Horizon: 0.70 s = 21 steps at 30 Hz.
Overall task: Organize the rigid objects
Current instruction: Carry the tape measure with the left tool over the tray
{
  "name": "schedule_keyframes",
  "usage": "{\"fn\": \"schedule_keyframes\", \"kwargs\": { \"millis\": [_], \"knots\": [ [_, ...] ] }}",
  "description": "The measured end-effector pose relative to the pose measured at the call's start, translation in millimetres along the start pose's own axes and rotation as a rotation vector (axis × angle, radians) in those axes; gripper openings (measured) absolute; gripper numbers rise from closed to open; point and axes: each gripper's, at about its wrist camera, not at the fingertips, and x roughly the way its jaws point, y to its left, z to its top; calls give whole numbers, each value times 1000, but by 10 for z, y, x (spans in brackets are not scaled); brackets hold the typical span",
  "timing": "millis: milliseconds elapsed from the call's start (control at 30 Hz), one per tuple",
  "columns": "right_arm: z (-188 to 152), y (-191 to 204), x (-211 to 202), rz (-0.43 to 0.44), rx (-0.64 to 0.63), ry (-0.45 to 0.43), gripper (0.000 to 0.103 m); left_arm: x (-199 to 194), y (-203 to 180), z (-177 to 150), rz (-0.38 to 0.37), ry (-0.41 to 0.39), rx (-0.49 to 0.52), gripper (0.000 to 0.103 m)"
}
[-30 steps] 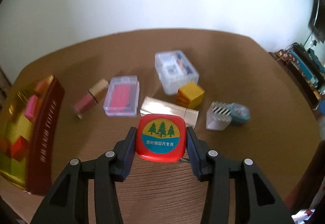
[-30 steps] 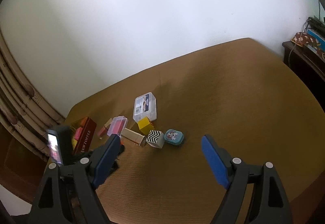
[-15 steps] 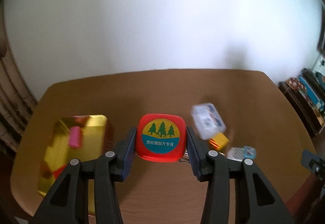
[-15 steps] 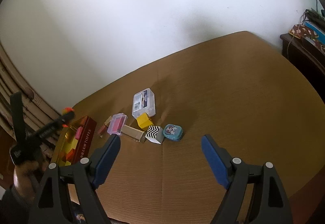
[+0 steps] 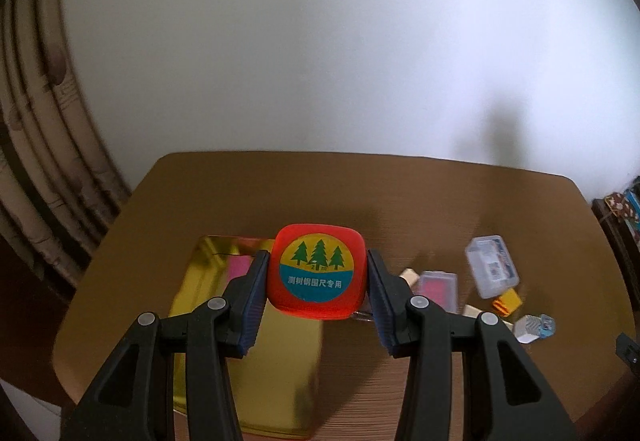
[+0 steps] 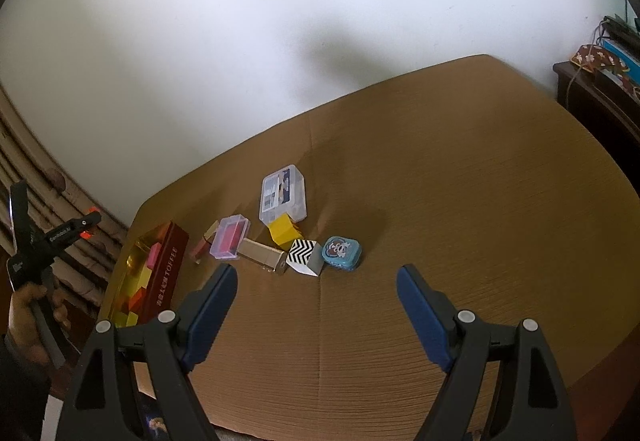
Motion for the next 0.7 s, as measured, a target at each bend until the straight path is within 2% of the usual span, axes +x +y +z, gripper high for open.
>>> {"fn": "schedule_keyframes", "kwargs": {
  "millis": [333, 700],
  "knots": [
    [-33, 42, 57, -12, -16, 18, 84, 106, 423, -108, 69, 39, -41, 43],
    [-57, 85, 97, -26, -36, 35, 84, 424, 759, -438, 115, 144, -71, 43]
  ]
}}
